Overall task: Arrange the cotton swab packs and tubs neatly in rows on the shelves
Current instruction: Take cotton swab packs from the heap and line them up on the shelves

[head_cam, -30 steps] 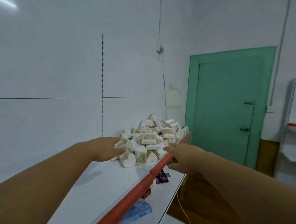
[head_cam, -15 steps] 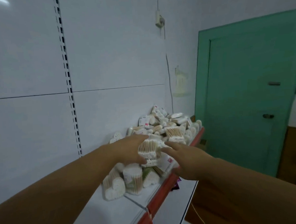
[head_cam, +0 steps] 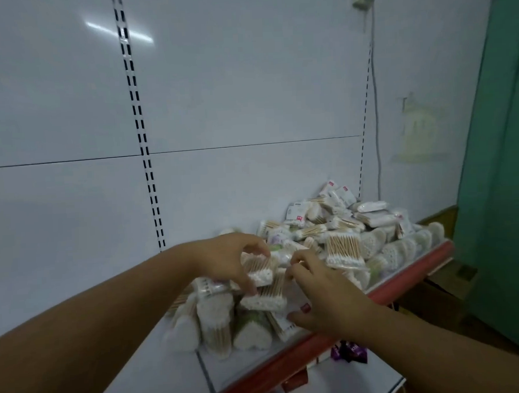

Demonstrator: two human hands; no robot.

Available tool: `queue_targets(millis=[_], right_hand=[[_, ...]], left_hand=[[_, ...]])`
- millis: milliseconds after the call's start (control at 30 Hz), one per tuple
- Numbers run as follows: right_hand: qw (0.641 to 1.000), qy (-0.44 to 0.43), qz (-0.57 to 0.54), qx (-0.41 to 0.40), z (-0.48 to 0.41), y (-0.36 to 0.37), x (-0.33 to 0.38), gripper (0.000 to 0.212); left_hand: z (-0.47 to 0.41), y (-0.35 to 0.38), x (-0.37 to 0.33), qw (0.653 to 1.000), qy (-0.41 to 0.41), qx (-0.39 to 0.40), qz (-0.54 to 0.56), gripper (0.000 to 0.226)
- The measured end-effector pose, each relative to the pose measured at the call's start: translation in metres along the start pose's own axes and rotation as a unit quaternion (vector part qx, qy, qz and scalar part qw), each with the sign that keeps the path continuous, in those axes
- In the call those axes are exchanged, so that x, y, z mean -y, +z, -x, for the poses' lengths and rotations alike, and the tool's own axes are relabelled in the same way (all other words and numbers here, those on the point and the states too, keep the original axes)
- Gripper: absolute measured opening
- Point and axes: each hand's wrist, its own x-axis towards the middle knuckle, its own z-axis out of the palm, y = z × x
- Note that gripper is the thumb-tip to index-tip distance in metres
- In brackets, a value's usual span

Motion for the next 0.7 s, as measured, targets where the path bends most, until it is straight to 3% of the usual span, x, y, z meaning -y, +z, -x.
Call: queue_targets(millis=[133,200,267,333,400,533,600,700], right_hand=[[0.999,-0.04,0.0,-0.004,-0.008,0.005,-0.008,0.04],[0.999,-0.043,0.003,-0.023,-0.014,0.007,-0.009,0.031],[0.998,-0.052,-0.004,-0.035,-0.021,0.01,-0.011,0.028],[0.997,-0.051,-0.031,-0.041,-0.029,0.013,-0.014,0.037],[0.996,-0.026,-0.073,-0.045,-0.035,0.013,-0.016,0.04],[0.974,0.063,-0.202,-0.084,-0.047,-0.004,-0.009,0.028],[0.923,0.124,-0.359,-0.054,-0.058,-0.02,-0.005,0.016],[0.86,0.155,-0.486,-0.014,-0.071,-0.037,-0.005,0.032]], left_hand=[[0.015,-0.004,-0.002,0.99,-0.031,-0.06,0.121,0.048],[0.023,-0.01,0.0,0.962,-0.049,-0.104,0.246,0.04],[0.028,-0.018,0.002,0.884,-0.09,-0.126,0.441,0.029],[0.03,-0.023,0.009,0.802,-0.124,-0.14,0.567,0.032],[0.032,-0.029,0.017,0.769,-0.137,-0.16,0.604,0.035],[0.031,-0.038,0.029,0.753,-0.147,-0.182,0.615,0.031],[0.026,-0.041,0.032,0.759,-0.146,-0.181,0.609,0.032],[0.017,-0.042,0.035,0.762,-0.138,-0.171,0.609,0.037]])
